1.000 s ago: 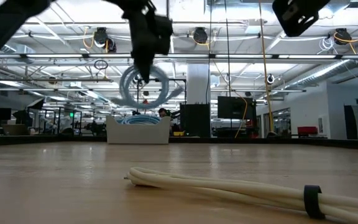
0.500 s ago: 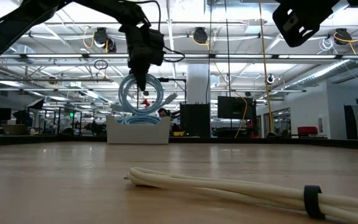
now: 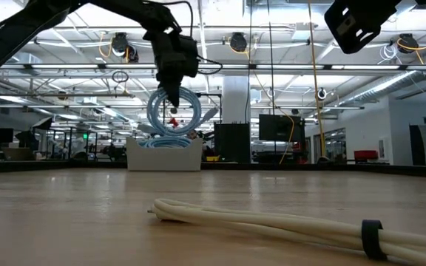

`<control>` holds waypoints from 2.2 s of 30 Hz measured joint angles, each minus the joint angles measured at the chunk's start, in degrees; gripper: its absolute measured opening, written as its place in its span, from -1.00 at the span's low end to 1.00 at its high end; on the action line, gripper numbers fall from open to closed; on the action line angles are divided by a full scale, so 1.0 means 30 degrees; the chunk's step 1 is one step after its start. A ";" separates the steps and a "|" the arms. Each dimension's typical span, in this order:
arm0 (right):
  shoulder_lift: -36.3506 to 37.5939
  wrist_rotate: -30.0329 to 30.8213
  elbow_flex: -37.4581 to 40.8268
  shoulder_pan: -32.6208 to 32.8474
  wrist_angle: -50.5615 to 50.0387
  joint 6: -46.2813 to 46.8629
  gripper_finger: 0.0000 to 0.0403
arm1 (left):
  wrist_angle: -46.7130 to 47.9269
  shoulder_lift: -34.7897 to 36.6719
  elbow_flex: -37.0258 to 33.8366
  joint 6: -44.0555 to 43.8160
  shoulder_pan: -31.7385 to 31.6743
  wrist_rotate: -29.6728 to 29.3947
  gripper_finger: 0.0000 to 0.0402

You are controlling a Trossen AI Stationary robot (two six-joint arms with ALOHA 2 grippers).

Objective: Pick & Place USB Port
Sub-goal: Put the blue HDMI cable into the gray bin, then put the white USB cable into the blue bin

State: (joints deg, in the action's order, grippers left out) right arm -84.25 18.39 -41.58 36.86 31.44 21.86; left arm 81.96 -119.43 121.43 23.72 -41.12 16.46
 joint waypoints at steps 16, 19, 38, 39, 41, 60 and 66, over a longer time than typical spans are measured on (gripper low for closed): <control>0.0000 -0.0066 -0.0007 0.0000 -0.0161 0.0488 -0.15 | 0.1245 -0.2793 -0.0005 -0.0565 -0.0167 -0.1906 -0.87; 0.0000 -0.0073 -0.0007 0.0007 -0.0169 0.0499 -0.15 | 0.0570 -0.2786 -0.0015 -0.1088 -0.0248 -0.2837 -0.87; 0.0000 -0.0080 -0.0007 0.0131 -0.0154 0.0719 -0.15 | 0.0864 -0.2426 -0.0051 -0.2916 0.0006 -0.6936 -0.05; 0.0000 -0.0076 -0.0007 0.0131 -0.0153 0.0717 -0.15 | 0.0861 -0.2144 -0.0051 -0.2927 0.0063 -0.7156 -0.01; 0.0000 -0.0080 -0.0007 0.0131 -0.0154 0.0688 -0.15 | 0.0612 -0.1467 -0.0051 -0.2942 0.0138 -0.7298 0.08; -0.0014 0.1870 -0.0007 0.0124 -0.2724 0.2878 -0.15 | -0.0780 0.7952 -0.0019 -0.5285 0.7323 -0.1812 0.33; -0.1680 0.1819 -0.0031 0.0394 -0.2029 0.5084 -0.15 | -0.1850 0.7713 -0.0677 -0.7627 1.6034 -0.7116 0.18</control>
State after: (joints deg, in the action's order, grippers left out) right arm -89.29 23.85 -41.67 38.04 25.36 37.11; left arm 76.41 -96.29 119.40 0.84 6.98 -4.89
